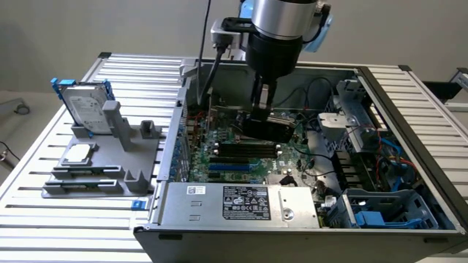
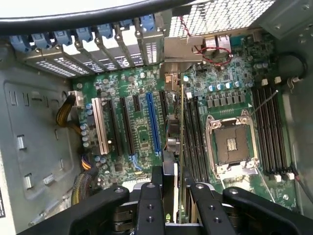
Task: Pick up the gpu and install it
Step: 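Insert the gpu into the slot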
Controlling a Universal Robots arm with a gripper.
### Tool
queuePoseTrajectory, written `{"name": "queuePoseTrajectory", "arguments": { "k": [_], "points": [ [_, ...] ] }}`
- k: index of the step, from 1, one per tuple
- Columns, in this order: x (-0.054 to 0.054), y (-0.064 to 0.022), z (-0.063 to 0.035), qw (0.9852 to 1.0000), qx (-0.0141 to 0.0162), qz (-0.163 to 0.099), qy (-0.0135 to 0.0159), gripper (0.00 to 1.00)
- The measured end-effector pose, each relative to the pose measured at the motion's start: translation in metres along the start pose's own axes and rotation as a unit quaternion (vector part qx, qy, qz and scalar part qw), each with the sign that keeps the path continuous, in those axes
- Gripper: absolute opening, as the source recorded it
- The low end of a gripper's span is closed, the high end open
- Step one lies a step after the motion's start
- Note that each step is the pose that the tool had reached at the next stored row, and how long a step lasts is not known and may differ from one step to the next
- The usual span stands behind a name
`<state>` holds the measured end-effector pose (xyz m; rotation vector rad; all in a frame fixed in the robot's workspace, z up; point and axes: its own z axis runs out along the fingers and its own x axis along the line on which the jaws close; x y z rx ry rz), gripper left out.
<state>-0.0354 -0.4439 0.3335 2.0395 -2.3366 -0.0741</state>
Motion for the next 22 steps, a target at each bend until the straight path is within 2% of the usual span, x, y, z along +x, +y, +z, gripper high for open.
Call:
{"name": "queuePoseTrajectory", "arguments": {
  "k": [5, 8, 17, 22],
  "points": [
    [0.0, -0.0002, 0.0054, 0.9993, 0.0029, -0.038, 0.0015, 0.27],
    [0.001, 0.001, 0.0093, 0.9988, 0.0044, -0.05, 0.0018, 0.27],
    [0.005, 0.0186, 0.0223, 0.9982, 0.014, -0.058, 0.0015, 0.27],
    [0.013, 0.0205, 0.0273, 0.9979, 0.0154, -0.062, -0.0017, 0.27]
  ]
}}
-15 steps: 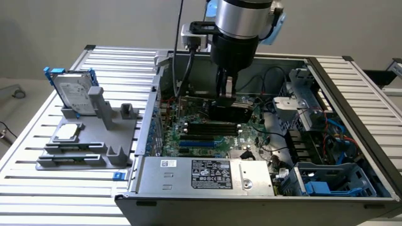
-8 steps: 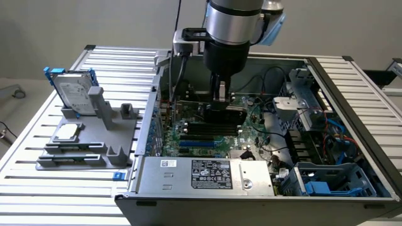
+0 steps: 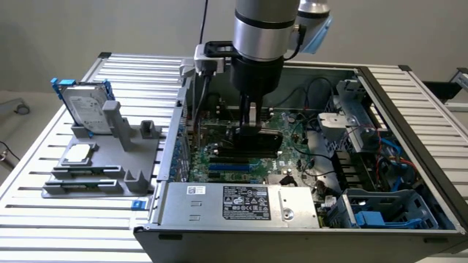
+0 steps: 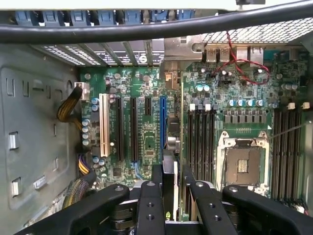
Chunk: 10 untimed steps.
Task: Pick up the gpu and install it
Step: 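Insert the gpu into the slot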
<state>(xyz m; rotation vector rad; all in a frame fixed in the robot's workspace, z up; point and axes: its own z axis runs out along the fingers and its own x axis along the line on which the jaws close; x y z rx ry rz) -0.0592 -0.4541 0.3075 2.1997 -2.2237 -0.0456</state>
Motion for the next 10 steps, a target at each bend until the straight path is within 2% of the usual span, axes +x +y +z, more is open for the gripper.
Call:
{"name": "queuePoseTrajectory", "arguments": {
  "k": [4, 10],
  "points": [
    [0.0037, 0.0048, 0.0049, 1.0, 0.0001, -0.004, -0.0011, 0.27],
    [0.0065, 0.006, 0.0074, 0.9999, -0.0001, -0.012, -0.0011, 0.27]
  ]
}}
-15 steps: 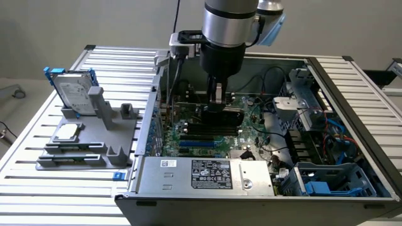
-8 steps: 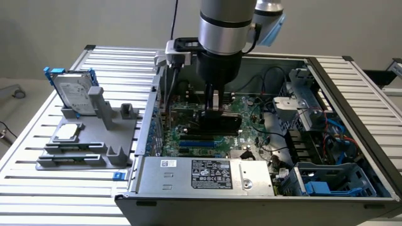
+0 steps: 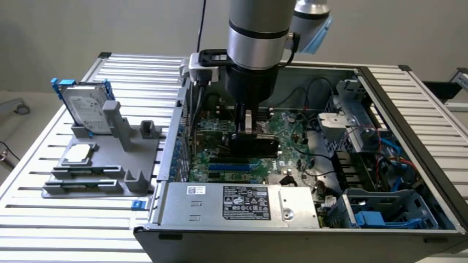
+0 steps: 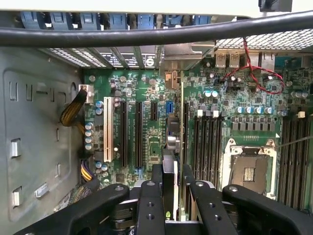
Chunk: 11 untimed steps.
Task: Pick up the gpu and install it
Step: 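Insert the gpu into the slot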
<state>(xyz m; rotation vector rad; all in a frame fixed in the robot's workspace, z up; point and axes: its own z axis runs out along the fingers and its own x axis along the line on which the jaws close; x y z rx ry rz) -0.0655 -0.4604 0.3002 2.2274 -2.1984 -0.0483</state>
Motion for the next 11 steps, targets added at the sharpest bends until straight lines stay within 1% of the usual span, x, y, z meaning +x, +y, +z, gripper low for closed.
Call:
{"name": "queuePoseTrajectory", "arguments": {
  "k": [3, 4, 7, 11],
  "points": [
    [0.001, 0.0003, 0.0012, 1.0, 0.0001, 0.0, -0.0011, 0.27],
    [0.001, 0.0006, 0.0023, 1.0, 0.0, 0.0, -0.0011, 0.27],
    [0.001, 0.0027, 0.007, 1.0, 0.0, 0.0, -0.0011, 0.27],
    [0.001, 0.0057, 0.0132, 1.0, 0.0, 0.0, -0.0022, 0.27]
  ]
}}
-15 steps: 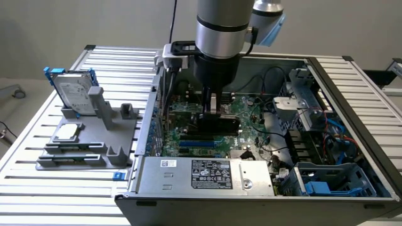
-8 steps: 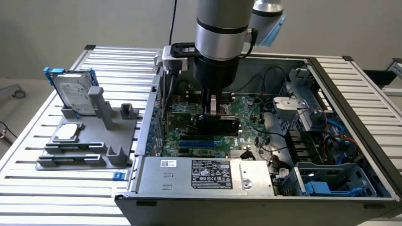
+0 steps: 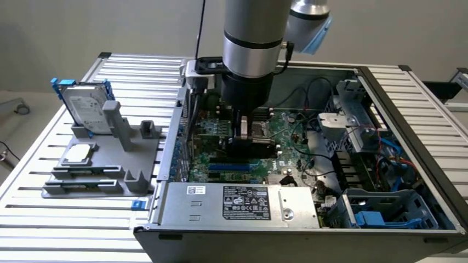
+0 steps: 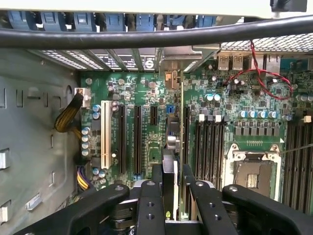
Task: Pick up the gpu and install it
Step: 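Insert the gpu into the slot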
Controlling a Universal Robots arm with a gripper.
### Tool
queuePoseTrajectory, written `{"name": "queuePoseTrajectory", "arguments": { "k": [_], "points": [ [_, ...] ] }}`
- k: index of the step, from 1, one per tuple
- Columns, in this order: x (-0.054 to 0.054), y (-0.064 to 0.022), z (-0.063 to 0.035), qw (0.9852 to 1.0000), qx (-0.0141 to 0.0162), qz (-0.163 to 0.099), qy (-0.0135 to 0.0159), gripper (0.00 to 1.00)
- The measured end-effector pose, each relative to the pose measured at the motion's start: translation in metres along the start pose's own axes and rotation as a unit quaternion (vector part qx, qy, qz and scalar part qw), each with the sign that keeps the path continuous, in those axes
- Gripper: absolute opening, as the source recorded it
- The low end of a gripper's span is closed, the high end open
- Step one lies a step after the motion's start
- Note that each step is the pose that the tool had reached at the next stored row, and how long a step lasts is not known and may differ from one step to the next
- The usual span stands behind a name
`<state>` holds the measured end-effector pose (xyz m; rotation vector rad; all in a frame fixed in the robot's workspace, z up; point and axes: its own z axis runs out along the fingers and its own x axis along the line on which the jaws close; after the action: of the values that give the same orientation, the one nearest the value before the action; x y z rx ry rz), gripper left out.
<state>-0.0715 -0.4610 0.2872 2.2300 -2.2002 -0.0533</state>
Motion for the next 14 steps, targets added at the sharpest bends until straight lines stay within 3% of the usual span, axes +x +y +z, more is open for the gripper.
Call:
{"name": "queuePoseTrajectory", "arguments": {
  "k": [8, 14],
  "points": [
    [0.0007, 0.0025, 0.0073, 1.0, -0.0001, 0.0, -0.0055, 0.27],
    [0.0017, 0.0038, 0.0109, 1.0, -0.0012, 0.0, -0.0064, 0.27]
  ]
}}
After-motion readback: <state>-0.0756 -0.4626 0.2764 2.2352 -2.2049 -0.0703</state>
